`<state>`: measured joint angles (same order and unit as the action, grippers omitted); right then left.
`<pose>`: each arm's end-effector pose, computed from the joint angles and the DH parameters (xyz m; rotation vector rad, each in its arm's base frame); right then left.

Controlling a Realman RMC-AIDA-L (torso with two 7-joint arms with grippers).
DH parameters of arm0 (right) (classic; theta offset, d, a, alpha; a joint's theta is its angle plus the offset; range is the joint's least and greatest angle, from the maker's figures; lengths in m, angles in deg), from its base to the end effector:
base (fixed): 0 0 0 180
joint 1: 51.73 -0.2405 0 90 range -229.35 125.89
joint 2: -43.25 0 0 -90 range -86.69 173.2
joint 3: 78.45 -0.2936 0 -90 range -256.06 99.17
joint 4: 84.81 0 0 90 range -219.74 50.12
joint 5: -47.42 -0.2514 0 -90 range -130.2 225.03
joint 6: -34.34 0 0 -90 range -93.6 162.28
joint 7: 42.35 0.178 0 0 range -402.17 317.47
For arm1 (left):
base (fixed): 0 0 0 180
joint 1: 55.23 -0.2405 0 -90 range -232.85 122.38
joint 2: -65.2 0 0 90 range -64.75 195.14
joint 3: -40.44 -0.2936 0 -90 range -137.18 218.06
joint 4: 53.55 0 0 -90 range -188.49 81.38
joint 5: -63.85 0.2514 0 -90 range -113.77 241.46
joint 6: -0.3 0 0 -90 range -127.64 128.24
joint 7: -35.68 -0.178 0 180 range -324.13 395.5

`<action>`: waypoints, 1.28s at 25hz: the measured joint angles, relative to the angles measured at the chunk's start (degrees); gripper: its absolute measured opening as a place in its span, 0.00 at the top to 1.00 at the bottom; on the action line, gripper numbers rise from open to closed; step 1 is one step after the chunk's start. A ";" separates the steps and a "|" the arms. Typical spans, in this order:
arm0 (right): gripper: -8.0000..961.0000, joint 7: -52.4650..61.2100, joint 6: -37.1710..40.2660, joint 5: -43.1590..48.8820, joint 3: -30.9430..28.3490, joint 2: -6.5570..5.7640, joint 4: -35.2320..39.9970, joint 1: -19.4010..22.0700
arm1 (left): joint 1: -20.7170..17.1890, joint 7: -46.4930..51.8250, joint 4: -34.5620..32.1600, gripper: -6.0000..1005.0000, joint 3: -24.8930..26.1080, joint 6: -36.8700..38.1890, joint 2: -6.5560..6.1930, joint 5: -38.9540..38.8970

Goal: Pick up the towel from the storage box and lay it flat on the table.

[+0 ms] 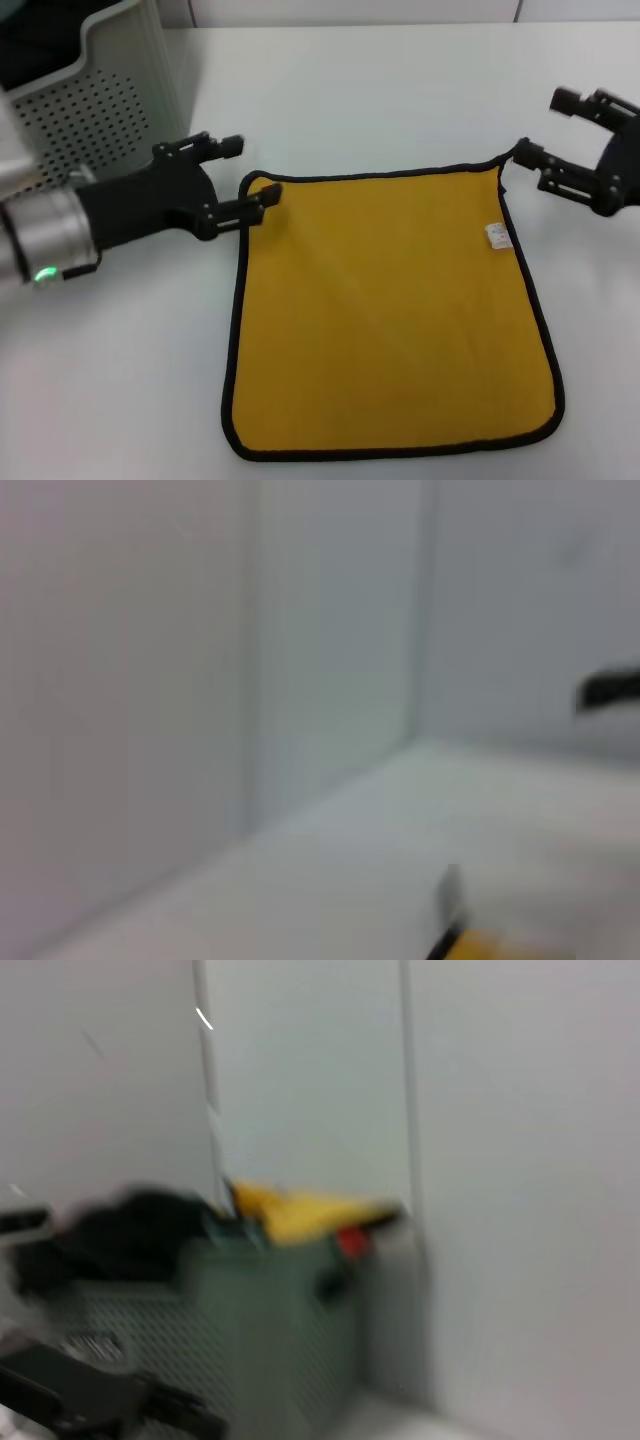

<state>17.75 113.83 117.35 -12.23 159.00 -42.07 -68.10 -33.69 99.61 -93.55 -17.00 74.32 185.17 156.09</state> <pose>0.2960 0.3819 -0.0094 -2.3663 0.2639 0.9507 -0.3136 0.3930 -0.0605 -2.5135 -0.3784 -0.6700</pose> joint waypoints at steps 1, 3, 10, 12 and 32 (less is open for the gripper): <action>0.33 -1.29 3.14 -0.88 -0.01 -0.04 -0.21 0.28 | -0.96 -1.84 0.00 0.24 0.05 3.70 -0.02 -2.55; 0.27 -2.27 8.88 -1.27 0.04 -0.32 -0.38 0.52 | -2.26 -4.46 0.13 0.24 0.02 11.09 -0.05 -6.15; 0.10 4.50 26.43 5.04 0.23 -1.80 2.24 -1.24 | -1.77 -2.94 0.42 0.23 -0.31 29.63 -0.19 -5.54; 0.09 6.47 28.59 7.61 0.23 -1.20 3.67 -1.75 | -1.14 -2.16 0.95 0.23 -0.94 31.74 -0.11 -4.95; 0.08 8.32 27.28 9.94 2.84 0.01 3.93 -2.96 | -0.03 -2.38 3.96 0.24 -4.04 33.21 0.15 -5.24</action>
<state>26.07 141.10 127.29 -9.39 159.01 -38.14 -71.06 -33.72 97.23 -89.59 -21.04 107.53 185.32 150.85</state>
